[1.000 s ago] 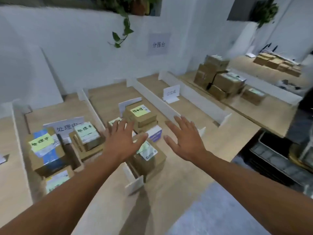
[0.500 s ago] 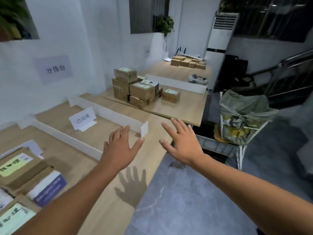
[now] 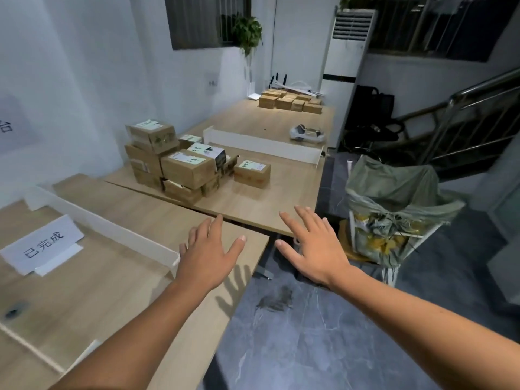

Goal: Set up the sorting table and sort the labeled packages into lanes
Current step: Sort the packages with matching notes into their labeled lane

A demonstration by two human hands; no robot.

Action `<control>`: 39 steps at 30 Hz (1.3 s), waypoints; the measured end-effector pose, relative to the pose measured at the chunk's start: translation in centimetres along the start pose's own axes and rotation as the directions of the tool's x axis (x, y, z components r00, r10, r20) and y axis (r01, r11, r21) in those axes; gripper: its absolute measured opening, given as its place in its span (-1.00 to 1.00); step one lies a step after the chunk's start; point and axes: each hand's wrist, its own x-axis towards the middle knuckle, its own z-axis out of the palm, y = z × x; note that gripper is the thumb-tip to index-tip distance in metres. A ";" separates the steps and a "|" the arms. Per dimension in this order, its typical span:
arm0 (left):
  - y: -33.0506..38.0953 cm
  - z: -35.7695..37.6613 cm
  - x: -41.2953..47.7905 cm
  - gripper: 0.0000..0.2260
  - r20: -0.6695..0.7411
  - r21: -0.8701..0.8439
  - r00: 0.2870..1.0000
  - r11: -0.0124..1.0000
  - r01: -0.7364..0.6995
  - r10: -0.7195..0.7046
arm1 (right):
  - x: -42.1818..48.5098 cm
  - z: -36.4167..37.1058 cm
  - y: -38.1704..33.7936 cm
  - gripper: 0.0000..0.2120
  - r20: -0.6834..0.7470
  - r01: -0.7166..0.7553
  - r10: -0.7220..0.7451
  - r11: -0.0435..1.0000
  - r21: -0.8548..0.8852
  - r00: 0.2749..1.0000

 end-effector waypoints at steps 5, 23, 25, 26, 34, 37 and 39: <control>3.4 3.5 12.0 -0.30 0.016 -0.043 1.000 0.999 0.015 -0.015 | 9.5 0.3 7.3 -0.29 0.028 -0.038 0.038 0.999 -0.014 0.999; 9.2 16.9 43.4 -0.29 0.018 -0.194 0.947 0.928 0.318 -0.320 | 42.6 7.4 27.9 -0.33 0.141 0.112 -0.140 0.975 0.190 0.980; 9.7 18.0 46.1 -0.33 0.022 -0.275 0.907 0.869 0.410 -0.421 | 46.2 8.5 29.2 -0.35 0.170 0.135 -0.186 0.953 0.271 0.968; 10.0 18.4 47.5 -0.34 0.017 -0.302 0.893 0.849 0.433 -0.449 | 48.1 9.0 29.7 -0.34 0.179 0.162 -0.218 0.945 0.286 0.959; 7.3 21.8 56.1 -0.25 0.011 -0.325 0.779 0.734 0.596 -0.628 | 61.3 15.1 31.0 -0.40 0.280 0.266 -0.384 0.886 0.381 0.880; 4.9 25.1 59.3 -0.24 0.051 -0.362 0.735 0.673 0.645 -0.677 | 66.0 19.4 31.3 -0.42 0.344 0.281 -0.437 0.864 0.418 0.832; 3.7 27.8 61.4 -0.22 0.105 -0.408 0.708 0.619 0.671 -0.698 | 68.8 22.3 31.6 -0.42 0.370 0.244 -0.419 0.867 0.434 0.829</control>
